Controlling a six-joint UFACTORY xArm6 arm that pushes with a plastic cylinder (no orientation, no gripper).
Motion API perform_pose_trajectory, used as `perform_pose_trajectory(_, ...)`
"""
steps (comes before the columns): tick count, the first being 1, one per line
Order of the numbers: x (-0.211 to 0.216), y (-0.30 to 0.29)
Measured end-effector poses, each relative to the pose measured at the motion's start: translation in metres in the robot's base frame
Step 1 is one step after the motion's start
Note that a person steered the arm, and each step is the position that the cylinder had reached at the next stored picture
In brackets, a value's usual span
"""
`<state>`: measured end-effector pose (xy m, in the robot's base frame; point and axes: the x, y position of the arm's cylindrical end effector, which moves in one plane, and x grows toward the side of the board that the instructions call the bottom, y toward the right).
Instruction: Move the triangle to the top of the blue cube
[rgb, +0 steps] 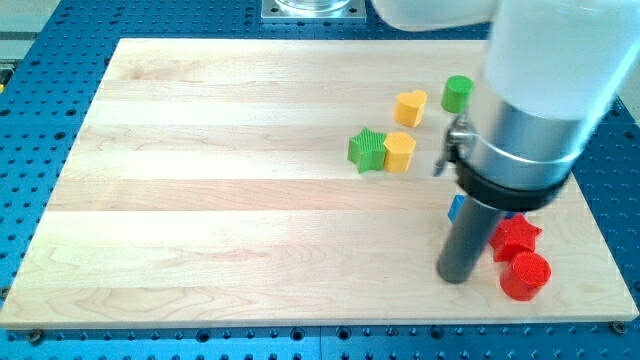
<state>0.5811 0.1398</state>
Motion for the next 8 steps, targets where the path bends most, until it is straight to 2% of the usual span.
perform_pose_trajectory(3, -0.035, 0.004)
perform_pose_trajectory(5, -0.087, 0.008)
perform_pose_trajectory(7, -0.127, 0.033)
perform_pose_trajectory(8, -0.129, 0.046)
